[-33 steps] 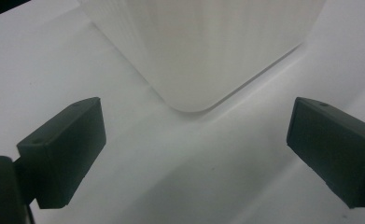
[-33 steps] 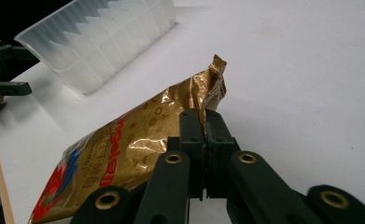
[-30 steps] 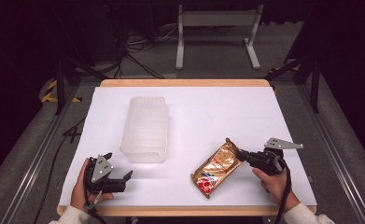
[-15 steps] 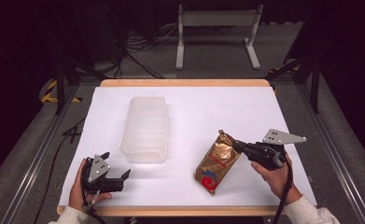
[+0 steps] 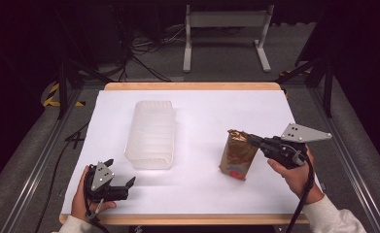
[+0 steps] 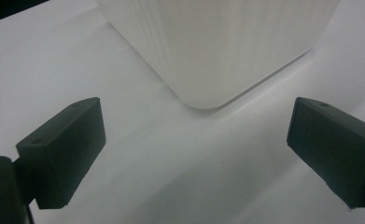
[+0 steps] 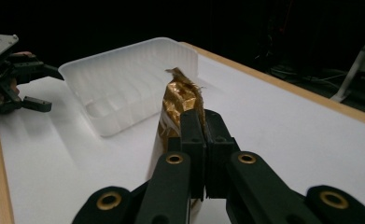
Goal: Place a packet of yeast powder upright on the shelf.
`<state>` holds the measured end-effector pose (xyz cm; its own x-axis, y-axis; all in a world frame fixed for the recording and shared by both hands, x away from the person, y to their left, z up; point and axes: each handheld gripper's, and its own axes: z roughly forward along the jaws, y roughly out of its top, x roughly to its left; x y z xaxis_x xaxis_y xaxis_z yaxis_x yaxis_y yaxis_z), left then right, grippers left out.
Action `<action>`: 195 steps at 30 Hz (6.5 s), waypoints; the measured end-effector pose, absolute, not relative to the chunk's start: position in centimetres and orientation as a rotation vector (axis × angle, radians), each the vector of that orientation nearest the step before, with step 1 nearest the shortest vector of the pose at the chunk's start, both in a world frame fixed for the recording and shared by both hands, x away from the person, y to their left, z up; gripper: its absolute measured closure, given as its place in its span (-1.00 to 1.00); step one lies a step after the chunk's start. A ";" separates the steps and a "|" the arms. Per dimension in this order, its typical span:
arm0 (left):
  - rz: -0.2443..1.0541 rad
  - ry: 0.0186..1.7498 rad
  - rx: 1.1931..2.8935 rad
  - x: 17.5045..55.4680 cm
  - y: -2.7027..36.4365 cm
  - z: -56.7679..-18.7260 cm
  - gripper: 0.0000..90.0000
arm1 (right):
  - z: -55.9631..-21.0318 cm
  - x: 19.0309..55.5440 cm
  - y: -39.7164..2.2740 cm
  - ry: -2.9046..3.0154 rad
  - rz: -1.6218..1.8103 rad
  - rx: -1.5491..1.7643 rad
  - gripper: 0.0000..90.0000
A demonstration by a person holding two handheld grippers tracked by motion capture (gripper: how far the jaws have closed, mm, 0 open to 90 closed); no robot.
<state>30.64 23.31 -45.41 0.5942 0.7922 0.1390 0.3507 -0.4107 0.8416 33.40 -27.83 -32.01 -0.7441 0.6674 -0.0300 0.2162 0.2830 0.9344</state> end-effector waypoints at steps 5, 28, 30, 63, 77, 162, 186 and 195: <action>0.684 0.907 2.002 30.7 23.4 -45.5 -0.88 | -30.7 33.8 -28.1 2.127 1.412 0.778 0.97; 0.674 0.898 1.997 30.5 23.1 -45.3 -0.88 | -27.1 36.5 -28.2 2.040 1.478 0.769 0.98; 0.673 0.899 1.996 30.5 23.2 -45.3 -0.88 | -26.9 36.9 -27.6 2.046 1.475 0.761 0.98; 0.636 0.882 1.997 30.7 23.0 -45.4 -0.88 | -26.8 42.3 -18.4 2.127 1.560 0.600 0.97; 0.598 0.845 1.995 31.0 22.3 -45.2 -0.88 | -26.6 44.5 -13.8 2.152 1.659 0.535 0.97; 0.596 0.840 2.019 31.1 22.2 -45.5 -0.88 | -33.3 42.0 -5.1 2.386 1.675 0.380 0.94; 0.600 0.845 2.020 31.0 22.1 -45.5 -0.88 | -33.6 42.3 -6.3 2.366 1.642 0.405 0.85; 0.600 0.847 2.026 30.9 22.2 -45.5 -0.88 | -33.4 42.0 -6.4 2.372 1.596 0.411 0.77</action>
<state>30.88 22.15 -45.47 0.6573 0.7465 0.1035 0.3450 -0.4201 0.8393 41.96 -6.36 -33.42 -0.9282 0.3685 -0.0512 0.0916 0.3595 0.9286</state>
